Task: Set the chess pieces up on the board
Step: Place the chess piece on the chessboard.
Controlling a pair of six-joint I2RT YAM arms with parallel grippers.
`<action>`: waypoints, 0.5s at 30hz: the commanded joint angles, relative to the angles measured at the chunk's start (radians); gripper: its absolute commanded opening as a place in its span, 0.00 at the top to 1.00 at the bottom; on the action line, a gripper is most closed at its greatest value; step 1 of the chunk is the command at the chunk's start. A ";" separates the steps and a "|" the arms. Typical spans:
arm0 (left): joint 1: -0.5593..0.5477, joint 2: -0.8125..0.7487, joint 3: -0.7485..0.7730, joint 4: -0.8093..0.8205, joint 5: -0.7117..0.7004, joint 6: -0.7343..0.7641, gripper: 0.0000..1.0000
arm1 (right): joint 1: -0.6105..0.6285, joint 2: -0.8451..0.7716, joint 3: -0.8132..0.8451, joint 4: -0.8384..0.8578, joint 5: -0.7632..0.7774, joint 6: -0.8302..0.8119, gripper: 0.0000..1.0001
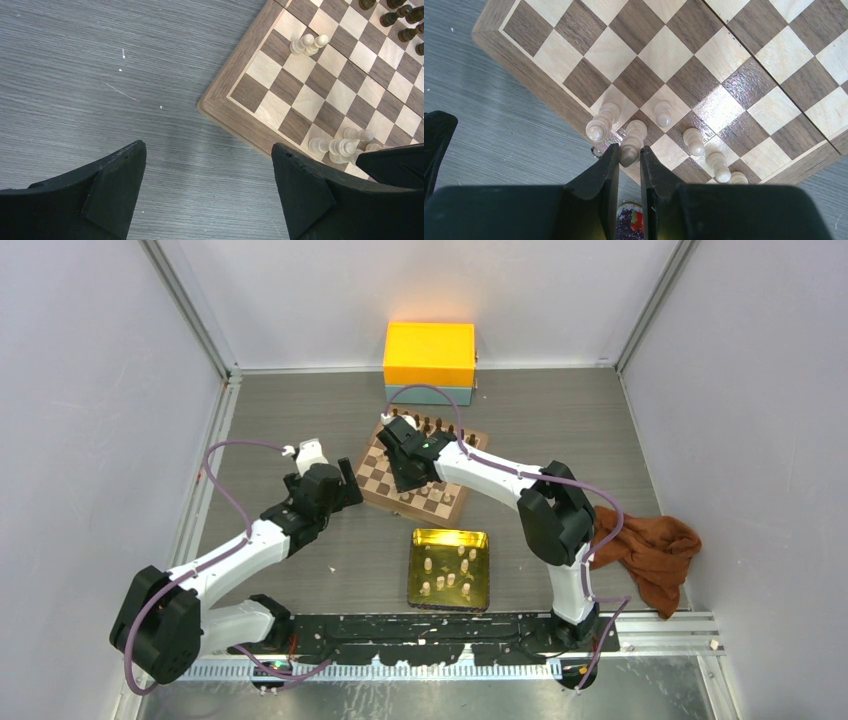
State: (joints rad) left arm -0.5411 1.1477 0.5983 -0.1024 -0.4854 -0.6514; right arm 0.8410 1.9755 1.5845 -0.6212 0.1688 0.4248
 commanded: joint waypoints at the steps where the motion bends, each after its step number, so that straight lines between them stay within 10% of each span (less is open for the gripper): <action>1: 0.003 -0.006 -0.001 0.040 -0.013 -0.007 0.04 | -0.003 -0.026 0.020 0.014 -0.005 0.008 0.99; 15: 0.003 -0.005 -0.001 0.041 -0.012 -0.010 0.04 | -0.002 -0.041 0.004 0.012 -0.002 0.009 0.99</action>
State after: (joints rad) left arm -0.5411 1.1477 0.5980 -0.1024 -0.4854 -0.6518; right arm 0.8410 1.9755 1.5841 -0.6216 0.1688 0.4248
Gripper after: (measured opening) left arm 0.962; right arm 0.235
